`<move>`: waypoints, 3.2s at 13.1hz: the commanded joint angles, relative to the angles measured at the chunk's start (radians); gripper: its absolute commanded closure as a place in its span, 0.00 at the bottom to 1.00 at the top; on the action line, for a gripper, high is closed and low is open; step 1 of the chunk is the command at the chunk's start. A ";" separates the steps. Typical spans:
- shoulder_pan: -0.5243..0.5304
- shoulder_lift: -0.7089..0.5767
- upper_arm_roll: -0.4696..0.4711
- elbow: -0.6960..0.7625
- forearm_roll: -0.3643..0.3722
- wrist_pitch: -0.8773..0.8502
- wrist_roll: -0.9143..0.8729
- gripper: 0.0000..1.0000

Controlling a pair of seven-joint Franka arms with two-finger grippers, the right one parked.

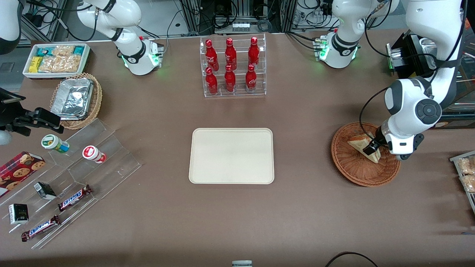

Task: Place sandwich from basket to tray
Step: 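Lift the sandwich and carry it with the left gripper over the tray, then lower the sandwich onto the tray and open the left gripper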

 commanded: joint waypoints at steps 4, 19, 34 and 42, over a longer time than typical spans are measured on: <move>0.005 0.072 0.002 -0.008 0.004 0.040 -0.022 0.24; -0.419 0.206 -0.029 0.527 -0.034 -0.296 -0.002 0.78; -0.651 0.556 -0.075 0.814 -0.071 -0.228 0.169 0.73; -0.656 0.570 -0.073 0.814 -0.068 -0.228 0.152 0.39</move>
